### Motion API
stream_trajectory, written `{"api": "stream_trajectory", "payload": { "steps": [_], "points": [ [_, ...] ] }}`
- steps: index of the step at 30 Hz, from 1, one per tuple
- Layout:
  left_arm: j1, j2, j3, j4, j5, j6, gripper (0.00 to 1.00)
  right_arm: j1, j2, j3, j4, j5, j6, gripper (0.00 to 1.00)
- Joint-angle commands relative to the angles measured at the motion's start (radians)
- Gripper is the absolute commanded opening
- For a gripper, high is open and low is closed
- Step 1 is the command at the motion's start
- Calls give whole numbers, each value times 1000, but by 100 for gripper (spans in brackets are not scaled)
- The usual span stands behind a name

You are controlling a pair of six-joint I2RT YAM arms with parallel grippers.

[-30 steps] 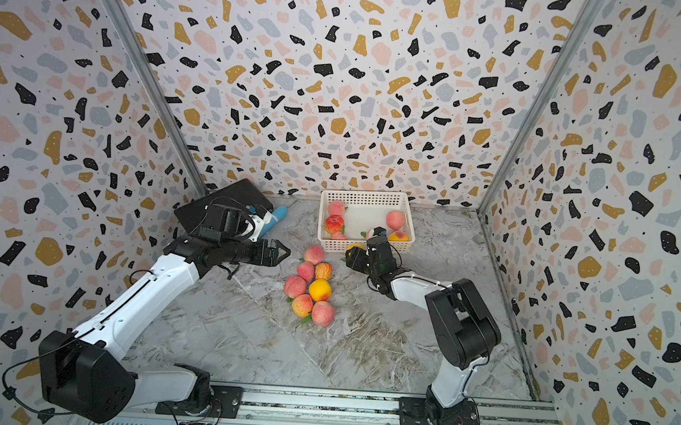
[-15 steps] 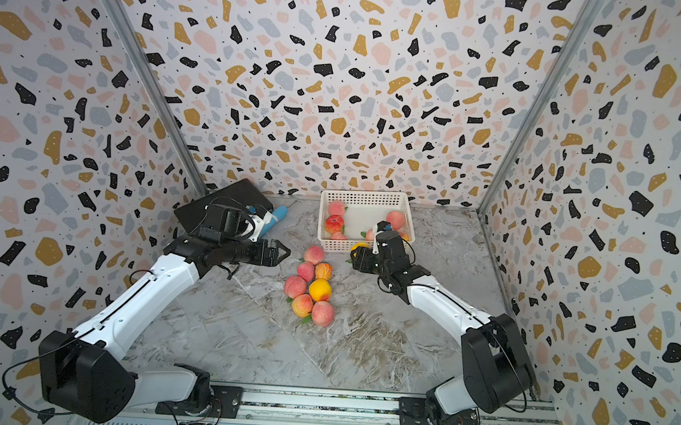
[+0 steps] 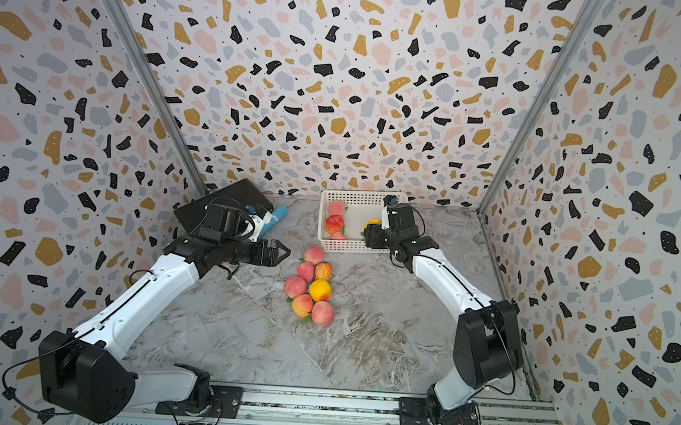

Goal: Put the peaches into the basket
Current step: Place the peach in the basket.

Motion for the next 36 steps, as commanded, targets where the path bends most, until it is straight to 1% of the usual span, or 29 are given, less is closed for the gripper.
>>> {"api": "stream_trajectory", "payload": {
  "steps": [1, 10, 14, 17, 21, 27, 30, 36],
  "points": [
    [3, -13, -1, 12, 18, 7, 88, -22, 59, 102, -46, 14, -84, 64],
    [4, -1, -1, 9, 17, 7, 88, -51, 351, 419, -137, 45, -186, 64],
    [4, 4, -1, 13, 26, 10, 88, -61, 462, 527, -141, 55, -218, 64],
    [4, 14, 0, 8, 22, 13, 88, -70, 542, 616, -187, 61, -241, 64],
    [5, 21, 0, 6, 20, 19, 88, -88, 604, 658, -203, 60, -264, 64],
    [5, 37, 4, 5, 29, 23, 88, -112, 681, 731, -239, 17, -262, 64],
    [4, 39, 3, 4, 25, 27, 88, -113, 727, 783, -275, 21, -265, 64],
    [3, 39, 3, 1, 20, 32, 88, -113, 759, 816, -293, 38, -247, 65]
  ]
}}
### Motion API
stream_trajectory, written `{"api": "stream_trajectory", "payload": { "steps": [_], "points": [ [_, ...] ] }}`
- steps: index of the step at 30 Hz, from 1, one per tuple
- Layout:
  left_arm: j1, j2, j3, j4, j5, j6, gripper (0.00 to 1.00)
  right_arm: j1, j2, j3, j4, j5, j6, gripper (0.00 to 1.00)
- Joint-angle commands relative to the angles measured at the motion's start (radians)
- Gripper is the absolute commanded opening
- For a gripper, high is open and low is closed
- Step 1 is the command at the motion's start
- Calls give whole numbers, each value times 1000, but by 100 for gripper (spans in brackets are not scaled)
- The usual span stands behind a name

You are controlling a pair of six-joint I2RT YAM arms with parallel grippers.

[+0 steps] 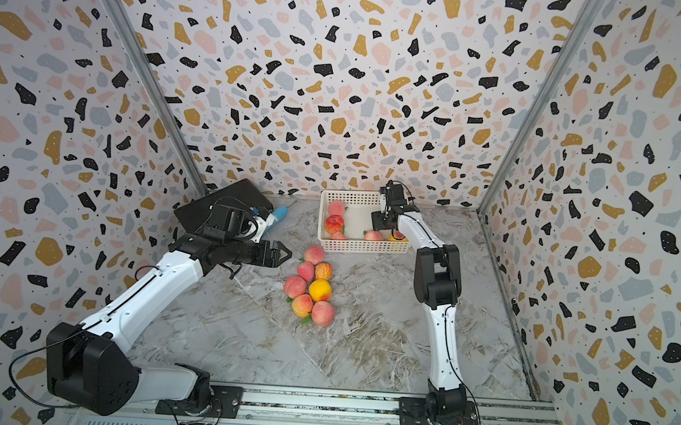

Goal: Put the peaches into the basket
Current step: Place the peach in the basket, then pick up the peach from the center of the board.

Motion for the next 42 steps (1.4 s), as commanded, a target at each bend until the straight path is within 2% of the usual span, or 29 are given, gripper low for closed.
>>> {"api": "stream_trajectory", "payload": {
  "steps": [1, 6, 20, 27, 36, 42],
  "points": [
    [4, 4, 3, 6, 9, 20, 88, 5, -5, 50, -50, 8, 9, 67],
    [4, 3, 4, 6, 7, 20, 88, 5, 17, 77, -65, 17, 30, 77],
    [4, -4, 5, 3, 1, 21, 88, 5, -6, 92, -66, 23, 52, 85],
    [3, -8, 4, 3, -1, 21, 88, 5, -65, 73, -75, 22, 59, 86],
    [4, -5, 3, 0, -20, 24, 87, 5, -301, -180, 45, 12, 98, 86],
    [4, 10, 0, -1, -29, 21, 87, 5, -539, -497, 171, -4, 147, 86]
  ]
}}
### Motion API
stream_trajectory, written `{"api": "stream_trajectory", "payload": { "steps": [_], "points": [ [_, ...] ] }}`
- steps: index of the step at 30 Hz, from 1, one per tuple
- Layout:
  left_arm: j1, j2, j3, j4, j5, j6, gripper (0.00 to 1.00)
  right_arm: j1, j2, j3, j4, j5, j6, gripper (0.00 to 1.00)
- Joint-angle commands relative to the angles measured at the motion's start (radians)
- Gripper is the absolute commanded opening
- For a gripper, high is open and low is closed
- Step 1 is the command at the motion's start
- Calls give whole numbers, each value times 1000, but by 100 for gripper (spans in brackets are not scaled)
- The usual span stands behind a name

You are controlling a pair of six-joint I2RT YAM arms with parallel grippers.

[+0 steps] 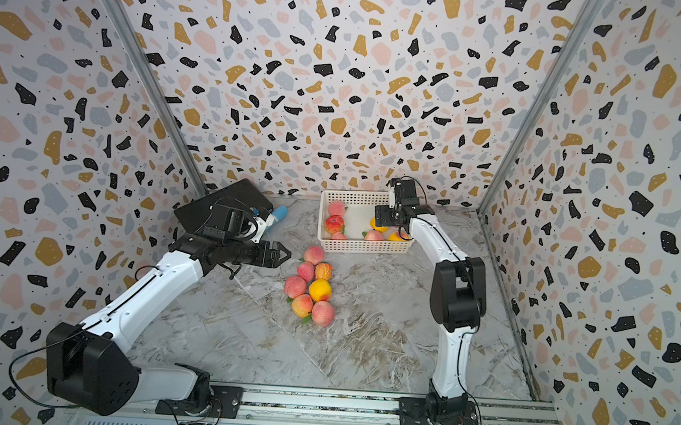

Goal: Put the peaches into the basket
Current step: Pick up the peach from the center of the board.

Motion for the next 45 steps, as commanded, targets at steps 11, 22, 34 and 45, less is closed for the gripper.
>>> {"api": "stream_trajectory", "payload": {
  "steps": [11, 22, 34, 45],
  "points": [
    [-16, 95, 18, 34, 13, -6, 85, 5, -551, -827, 419, -56, 204, 83],
    [-94, 359, 162, 137, -65, -52, 85, 10, -633, -1147, 706, -144, 339, 79],
    [-95, 577, 280, 220, -74, 69, 90, 16, -628, -1212, 805, -119, 375, 80],
    [-105, 672, 329, 220, -96, 101, 92, 19, -600, -1204, 819, -136, 382, 80]
  ]
}}
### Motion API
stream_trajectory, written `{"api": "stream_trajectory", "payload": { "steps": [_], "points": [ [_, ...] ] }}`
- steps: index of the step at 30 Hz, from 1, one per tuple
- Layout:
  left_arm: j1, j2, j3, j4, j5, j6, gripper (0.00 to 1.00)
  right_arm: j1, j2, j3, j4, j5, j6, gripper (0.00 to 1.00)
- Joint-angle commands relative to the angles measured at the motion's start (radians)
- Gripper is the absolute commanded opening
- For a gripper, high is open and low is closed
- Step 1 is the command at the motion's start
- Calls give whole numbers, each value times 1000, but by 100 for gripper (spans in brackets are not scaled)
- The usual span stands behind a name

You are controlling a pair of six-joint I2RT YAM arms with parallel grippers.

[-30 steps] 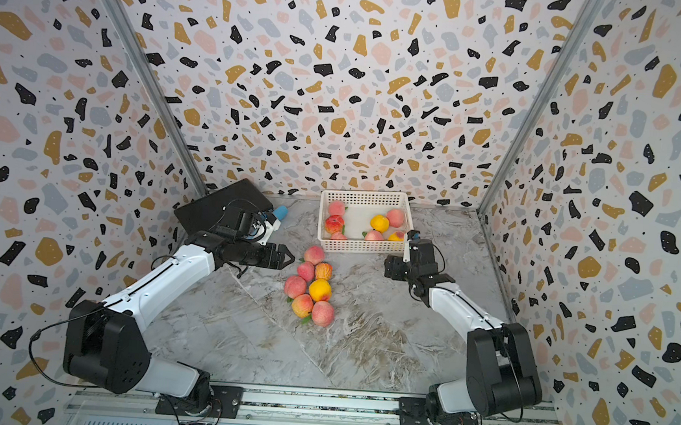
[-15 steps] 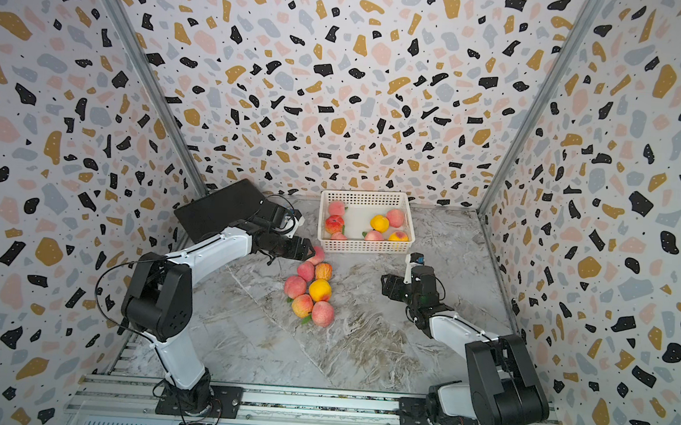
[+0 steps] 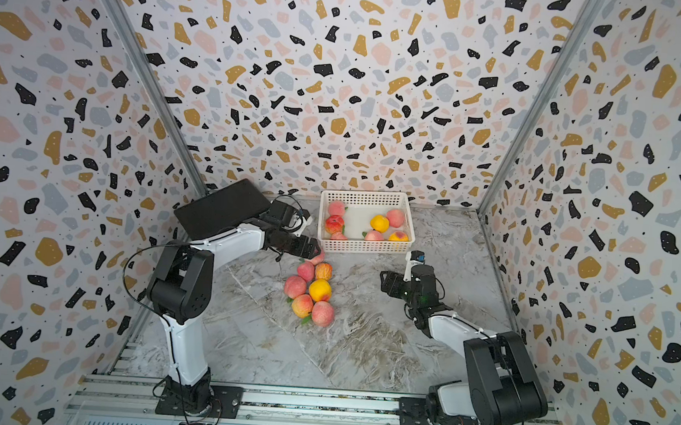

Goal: Put the peaches into the basket
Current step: Pick up the peach from the center of the board.

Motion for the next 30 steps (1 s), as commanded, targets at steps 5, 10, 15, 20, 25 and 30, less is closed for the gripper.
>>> {"api": "stream_trajectory", "payload": {
  "steps": [5, 10, 15, 20, 25, 30],
  "points": [
    [-12, 41, 29, 39, -12, 11, 92, 7, 6, 9, 15, -3, 4, 80],
    [-16, 54, 28, 49, -13, 5, 88, 7, 10, 11, 14, -2, 2, 80],
    [-15, 66, 26, 46, -15, -3, 82, 9, 6, 15, 9, -13, 4, 80],
    [-16, 51, 18, 54, -40, -21, 71, 9, 5, 15, 5, -13, 3, 80],
    [-15, 30, 2, 65, -35, -32, 66, 9, -5, 17, -10, -7, -7, 80],
    [-15, -11, -29, 70, -41, -41, 64, 9, -14, 21, -27, 8, -15, 80]
  ]
}}
